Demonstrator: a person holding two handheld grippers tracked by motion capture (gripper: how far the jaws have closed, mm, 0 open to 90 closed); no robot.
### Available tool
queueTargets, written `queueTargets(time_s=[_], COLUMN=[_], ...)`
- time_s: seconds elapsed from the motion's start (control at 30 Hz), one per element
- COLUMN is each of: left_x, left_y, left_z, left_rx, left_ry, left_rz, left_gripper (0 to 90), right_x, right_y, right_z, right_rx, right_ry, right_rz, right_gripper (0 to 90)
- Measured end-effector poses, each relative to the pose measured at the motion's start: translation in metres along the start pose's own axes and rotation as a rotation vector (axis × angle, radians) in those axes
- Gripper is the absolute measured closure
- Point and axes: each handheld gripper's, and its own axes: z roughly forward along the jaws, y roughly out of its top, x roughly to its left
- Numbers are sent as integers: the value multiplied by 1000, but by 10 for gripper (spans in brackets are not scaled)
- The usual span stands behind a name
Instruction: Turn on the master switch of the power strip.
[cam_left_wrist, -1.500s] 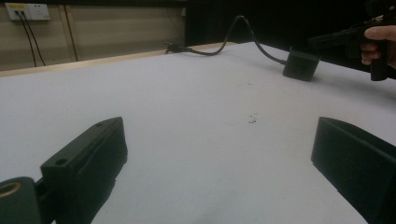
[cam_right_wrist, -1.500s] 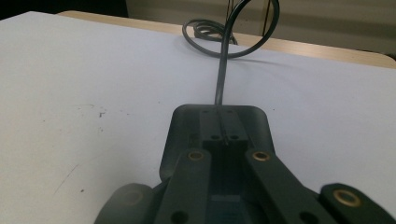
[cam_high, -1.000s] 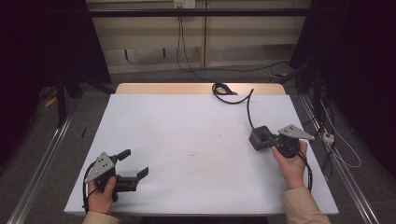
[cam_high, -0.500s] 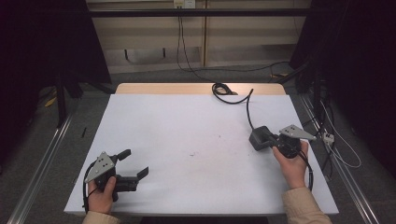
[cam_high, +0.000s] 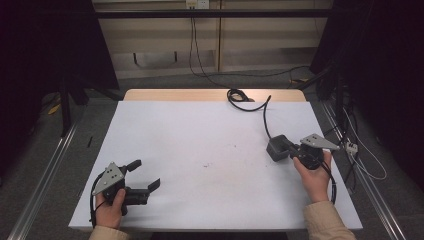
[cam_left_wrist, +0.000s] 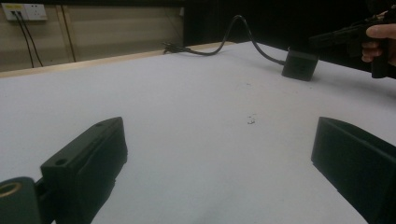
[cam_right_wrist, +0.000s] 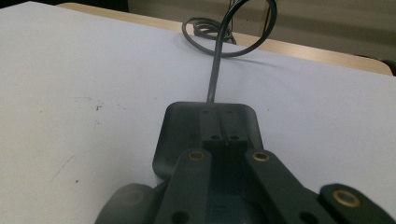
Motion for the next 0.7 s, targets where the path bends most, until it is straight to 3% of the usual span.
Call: queueTargets(time_s=[0.17, 0.7], left_x=[0, 0], left_y=[0, 0], left_z=[-1, -1], left_rx=[-1, -4], left_ry=[2, 2], left_rz=[-1, 1], left_gripper=[30, 30], right_x=[0, 0], right_y=[0, -1], right_z=[0, 0], right_rx=[1, 4], right_ry=[-1, 4], right_rz=[-13, 8], right_gripper=[900, 900])
